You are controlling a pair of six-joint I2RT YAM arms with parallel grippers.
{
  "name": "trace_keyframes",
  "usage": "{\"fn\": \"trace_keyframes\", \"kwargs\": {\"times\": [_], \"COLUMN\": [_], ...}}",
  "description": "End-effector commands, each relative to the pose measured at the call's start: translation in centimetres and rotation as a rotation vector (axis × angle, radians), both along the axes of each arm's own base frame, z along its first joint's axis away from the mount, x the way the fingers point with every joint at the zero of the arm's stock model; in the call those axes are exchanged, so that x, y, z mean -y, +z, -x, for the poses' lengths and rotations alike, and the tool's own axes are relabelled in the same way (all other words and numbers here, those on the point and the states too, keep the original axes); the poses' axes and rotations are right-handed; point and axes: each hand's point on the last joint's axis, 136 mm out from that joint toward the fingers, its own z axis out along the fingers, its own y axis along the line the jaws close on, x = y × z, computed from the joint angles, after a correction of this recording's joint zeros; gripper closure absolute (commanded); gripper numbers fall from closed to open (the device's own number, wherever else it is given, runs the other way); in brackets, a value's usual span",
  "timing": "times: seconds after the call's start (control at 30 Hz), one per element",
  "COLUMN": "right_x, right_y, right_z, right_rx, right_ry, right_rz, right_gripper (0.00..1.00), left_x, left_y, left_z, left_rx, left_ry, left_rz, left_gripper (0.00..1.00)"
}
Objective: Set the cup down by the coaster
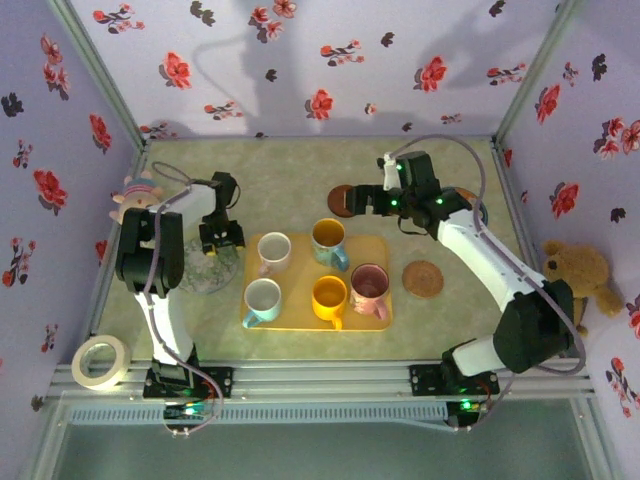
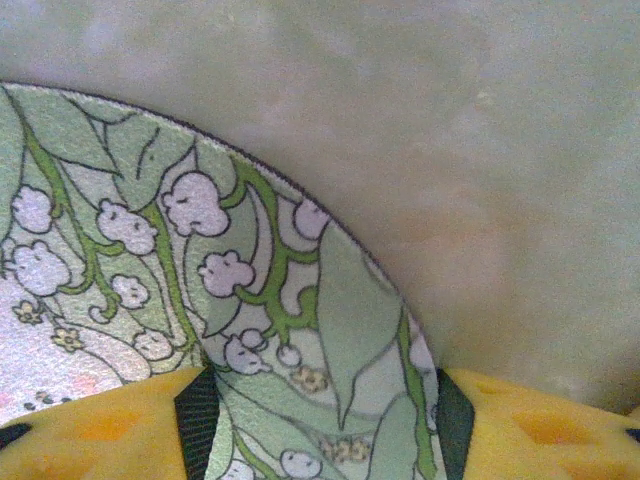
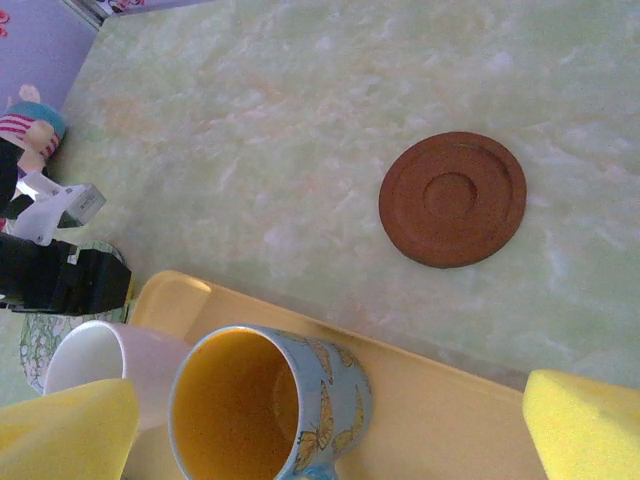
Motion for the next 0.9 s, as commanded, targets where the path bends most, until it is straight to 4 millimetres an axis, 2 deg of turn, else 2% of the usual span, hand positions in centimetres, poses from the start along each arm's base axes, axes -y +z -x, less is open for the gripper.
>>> {"fn": "trace_keyframes", "kwargs": {"times": [0.0, 0.13, 0.27, 0.43, 0.53, 0.67, 0.87], "right_x": [0.7, 0.8, 0.7, 0.0, -0.2, -0.5, -0.8], "right_y": [0.6, 0.6, 0.7, 1.5, 1.2, 0.8, 1.1], "right_z": [0.8, 0.8, 0.9, 1.0, 1.1, 0.9, 0.6], "right_rx": [0.027, 0.027, 0.028, 0.045, 0.049, 0.035, 0.056], "right_ry": [-0.012, -0.023, -0.019, 0.01, 0.003, 0.003, 0.007], "right_rz": [0.025, 0.021, 0.019, -0.021, -0.051, -0.067, -0.068], "right_gripper": [0.0, 0.01, 0.0, 0.0, 0.0, 0.01, 0.0], "left_x": [-1.3, -1.0, -0.9, -0.4, -0.4, -0.6, -0.3], "left_y": [-2.2, -2.2, -1.9, -0.7, 0.0, 0.3, 0.9], "left_z": [0.6, 0.4, 0.2, -0.7, -1.1, -1.7, -3.9], "left_rx": [-0.04, -0.039, -0.032, 0.005, 0.023, 0.027, 0.056], "left_ry": [0.03, 0.038, 0.043, 0.042, 0.03, 0.03, 0.04], "left_rz": [-0.067, -0.05, -0.047, -0.02, -0.017, -0.03, -0.026], "left_gripper": [0.45, 0.58, 0.65, 0.9, 0.99, 1.0, 1.0]}}
